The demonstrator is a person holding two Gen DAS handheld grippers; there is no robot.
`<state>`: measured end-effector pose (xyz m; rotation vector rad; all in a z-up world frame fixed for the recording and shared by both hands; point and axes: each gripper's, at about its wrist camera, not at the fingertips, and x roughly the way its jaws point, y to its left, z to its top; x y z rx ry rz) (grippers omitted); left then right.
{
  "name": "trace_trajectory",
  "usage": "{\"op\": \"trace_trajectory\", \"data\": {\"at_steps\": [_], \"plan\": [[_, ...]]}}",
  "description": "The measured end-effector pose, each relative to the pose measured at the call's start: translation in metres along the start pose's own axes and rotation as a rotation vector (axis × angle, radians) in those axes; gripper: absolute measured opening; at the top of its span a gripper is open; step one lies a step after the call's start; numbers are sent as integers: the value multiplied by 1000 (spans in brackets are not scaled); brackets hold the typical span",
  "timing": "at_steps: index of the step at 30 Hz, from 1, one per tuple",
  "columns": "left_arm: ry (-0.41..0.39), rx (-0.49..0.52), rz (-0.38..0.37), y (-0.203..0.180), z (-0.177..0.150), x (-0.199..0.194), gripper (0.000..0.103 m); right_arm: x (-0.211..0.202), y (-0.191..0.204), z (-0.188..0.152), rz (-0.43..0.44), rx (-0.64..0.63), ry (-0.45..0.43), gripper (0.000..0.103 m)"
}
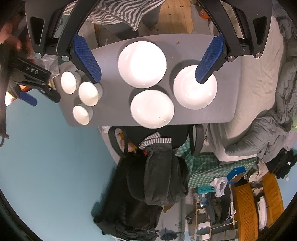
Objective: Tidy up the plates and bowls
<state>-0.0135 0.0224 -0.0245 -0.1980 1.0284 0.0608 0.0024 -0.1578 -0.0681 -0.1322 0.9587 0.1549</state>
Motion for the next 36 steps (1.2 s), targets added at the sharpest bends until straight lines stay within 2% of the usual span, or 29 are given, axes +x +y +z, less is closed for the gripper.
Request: {"op": "trace_trajectory", "data": {"at_steps": [6, 12, 21, 28, 36], "plan": [[30, -44, -3, 11, -6, 16, 103, 12, 10, 0, 22, -69, 23, 99], [69, -90, -1, 31, -9, 29, 103, 23, 20, 2, 87, -114, 16, 99], [89, -51, 61, 50, -14, 56, 103, 52, 40, 1, 157, -208, 34, 99], [134, -6, 85, 63, -32, 93, 103, 103, 47, -5, 212, -227, 161, 99], [183, 13, 84, 68, -51, 123, 103, 148, 50, -19, 190, -267, 239, 99]]}}
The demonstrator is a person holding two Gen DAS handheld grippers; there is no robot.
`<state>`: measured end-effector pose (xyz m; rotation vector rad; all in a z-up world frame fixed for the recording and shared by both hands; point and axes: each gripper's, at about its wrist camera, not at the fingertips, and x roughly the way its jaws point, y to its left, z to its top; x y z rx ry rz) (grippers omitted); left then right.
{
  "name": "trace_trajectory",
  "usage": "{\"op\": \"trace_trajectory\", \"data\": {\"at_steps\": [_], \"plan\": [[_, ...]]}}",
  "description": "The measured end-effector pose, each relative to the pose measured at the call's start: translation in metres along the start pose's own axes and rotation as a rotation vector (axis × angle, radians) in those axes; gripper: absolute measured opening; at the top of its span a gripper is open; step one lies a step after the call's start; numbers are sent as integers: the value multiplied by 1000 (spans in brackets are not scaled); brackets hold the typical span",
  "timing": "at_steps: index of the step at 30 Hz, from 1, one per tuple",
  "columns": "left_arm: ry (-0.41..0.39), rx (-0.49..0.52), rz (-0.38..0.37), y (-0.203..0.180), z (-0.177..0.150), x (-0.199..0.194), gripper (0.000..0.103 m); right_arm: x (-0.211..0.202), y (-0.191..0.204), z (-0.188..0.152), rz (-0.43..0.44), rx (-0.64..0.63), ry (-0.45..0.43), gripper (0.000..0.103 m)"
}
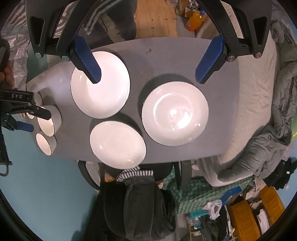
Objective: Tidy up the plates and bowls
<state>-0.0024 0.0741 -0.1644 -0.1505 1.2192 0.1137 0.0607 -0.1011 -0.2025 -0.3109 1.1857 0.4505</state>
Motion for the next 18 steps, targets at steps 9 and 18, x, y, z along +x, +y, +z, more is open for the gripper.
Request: {"op": "trace_trajectory", "data": {"at_steps": [9, 18], "plan": [[58, 25, -10, -3, -12, 36, 103, 30, 13, -4, 32, -34, 65, 99], [136, -1, -66, -4, -19, 58, 103, 55, 18, -10, 41, -26, 101, 98]]}}
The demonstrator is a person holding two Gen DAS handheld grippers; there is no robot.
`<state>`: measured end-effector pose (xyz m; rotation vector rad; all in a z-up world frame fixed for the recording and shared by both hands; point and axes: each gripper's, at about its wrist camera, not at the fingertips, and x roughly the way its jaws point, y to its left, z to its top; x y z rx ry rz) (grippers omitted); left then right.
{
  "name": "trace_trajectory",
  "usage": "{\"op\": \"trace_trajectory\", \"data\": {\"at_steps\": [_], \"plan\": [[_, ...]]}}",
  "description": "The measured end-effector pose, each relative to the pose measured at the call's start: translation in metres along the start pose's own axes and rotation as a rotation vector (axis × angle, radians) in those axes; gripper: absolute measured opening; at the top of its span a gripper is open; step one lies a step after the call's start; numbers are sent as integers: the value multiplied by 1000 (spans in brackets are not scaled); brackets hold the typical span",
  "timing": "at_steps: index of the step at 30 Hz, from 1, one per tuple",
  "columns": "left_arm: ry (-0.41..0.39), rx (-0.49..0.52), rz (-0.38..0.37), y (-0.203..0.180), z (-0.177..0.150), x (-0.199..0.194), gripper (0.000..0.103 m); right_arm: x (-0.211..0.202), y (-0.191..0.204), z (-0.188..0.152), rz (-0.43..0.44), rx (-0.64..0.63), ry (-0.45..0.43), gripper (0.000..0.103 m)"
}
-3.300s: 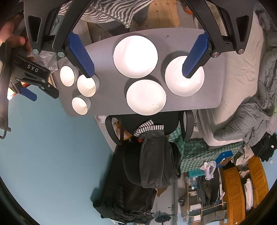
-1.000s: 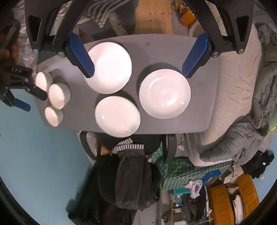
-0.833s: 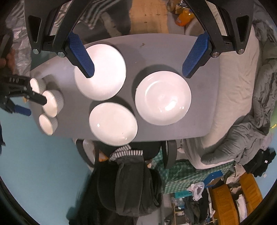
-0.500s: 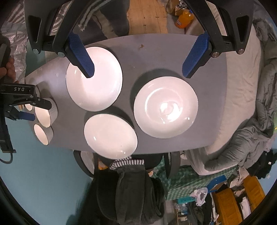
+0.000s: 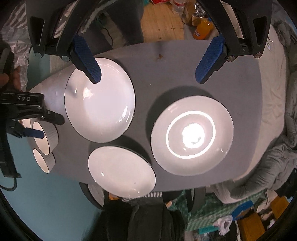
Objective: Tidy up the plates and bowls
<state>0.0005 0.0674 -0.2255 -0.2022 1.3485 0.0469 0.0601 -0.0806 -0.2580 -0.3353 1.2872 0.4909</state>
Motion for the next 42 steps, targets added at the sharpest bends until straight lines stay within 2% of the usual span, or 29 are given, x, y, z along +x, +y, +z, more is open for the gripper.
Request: {"op": "trace_trajectory", "data": {"at_steps": [5, 9, 11, 13, 17, 22, 32, 34, 36, 40, 42], "plan": [[47, -60, -31, 3, 0, 18, 103, 15, -4, -3, -11, 15, 23, 96], [87, -95, -62, 5, -1, 34, 103, 24, -5, -3, 17, 33, 46, 95], [98, -96, -59, 4, -1, 39, 103, 29, -6, -4, 19, 31, 48, 89], [104, -92, -56, 2, 0, 43, 103, 34, -6, -5, 13, 25, 56, 88], [115, -74, -36, -6, 3, 51, 103, 51, -8, -6, 13, 35, 106, 74], [119, -75, -43, -11, 5, 58, 103, 61, -9, -9, 40, 44, 127, 72], [153, -113, -65, -8, 11, 70, 102, 79, -23, -5, 93, 57, 186, 53], [159, -126, -72, -7, 11, 74, 97, 81, -24, -5, 101, 54, 191, 49], [171, -130, -64, -8, 12, 78, 90, 84, -28, -4, 111, 59, 203, 38], [195, -127, -63, -10, 13, 86, 76, 92, -35, 2, 132, 78, 212, 34], [205, -125, -72, -13, 14, 89, 74, 94, -38, 5, 142, 82, 214, 30]]}}
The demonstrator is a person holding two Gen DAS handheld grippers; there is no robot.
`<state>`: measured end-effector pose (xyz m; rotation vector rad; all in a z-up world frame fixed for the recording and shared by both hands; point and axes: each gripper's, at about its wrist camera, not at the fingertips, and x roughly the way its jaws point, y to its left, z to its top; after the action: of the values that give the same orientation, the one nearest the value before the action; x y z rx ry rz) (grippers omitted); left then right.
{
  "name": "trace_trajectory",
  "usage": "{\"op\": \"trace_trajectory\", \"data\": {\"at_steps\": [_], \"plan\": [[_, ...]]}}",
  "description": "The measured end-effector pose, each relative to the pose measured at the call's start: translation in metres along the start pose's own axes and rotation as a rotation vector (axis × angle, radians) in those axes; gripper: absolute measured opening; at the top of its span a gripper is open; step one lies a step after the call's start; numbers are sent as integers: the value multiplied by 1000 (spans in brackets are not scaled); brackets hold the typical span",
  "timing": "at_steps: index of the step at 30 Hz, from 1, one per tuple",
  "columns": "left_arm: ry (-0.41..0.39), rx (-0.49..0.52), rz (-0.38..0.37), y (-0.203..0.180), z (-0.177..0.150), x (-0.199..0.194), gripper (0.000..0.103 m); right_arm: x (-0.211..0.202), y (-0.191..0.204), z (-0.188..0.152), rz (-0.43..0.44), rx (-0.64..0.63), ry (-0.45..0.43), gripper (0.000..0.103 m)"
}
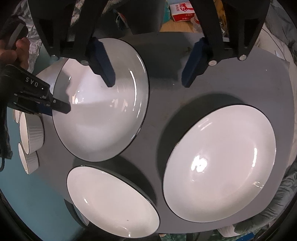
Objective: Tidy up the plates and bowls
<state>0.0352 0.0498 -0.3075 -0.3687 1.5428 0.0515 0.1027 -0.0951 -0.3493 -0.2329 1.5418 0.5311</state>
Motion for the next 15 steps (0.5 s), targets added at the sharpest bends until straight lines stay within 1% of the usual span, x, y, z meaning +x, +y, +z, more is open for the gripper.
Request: {"op": "trace_trajectory", "data": {"at_steps": [1, 3, 5, 6, 9, 10, 11, 13, 15], "plan": [[2, -1, -2, 0, 0, 1, 74, 1, -2, 3, 3, 0, 2, 30], [7, -9, -7, 0, 5, 5, 69, 1, -5, 3, 4, -2, 7, 28], [16, -26, -17, 4, 5, 7, 54, 1, -10, 9, 14, -1, 11, 26], [21, -36, -19, 5, 6, 9, 51, 0, -1, 4, 17, -1, 14, 26], [49, -67, -39, 8, 6, 14, 41, 0, 5, 11, 29, 2, 20, 25], [60, -72, -56, 9, 7, 16, 36, 0, 5, 12, 33, 3, 21, 25], [65, -73, -63, 12, 5, 17, 33, -1, 5, 13, 37, 5, 21, 25], [71, -70, -66, 12, 6, 19, 32, -2, -1, 17, 49, 14, 26, 25], [75, -62, -72, 12, 4, 19, 28, -4, -8, 22, 65, 26, 36, 25]]}}
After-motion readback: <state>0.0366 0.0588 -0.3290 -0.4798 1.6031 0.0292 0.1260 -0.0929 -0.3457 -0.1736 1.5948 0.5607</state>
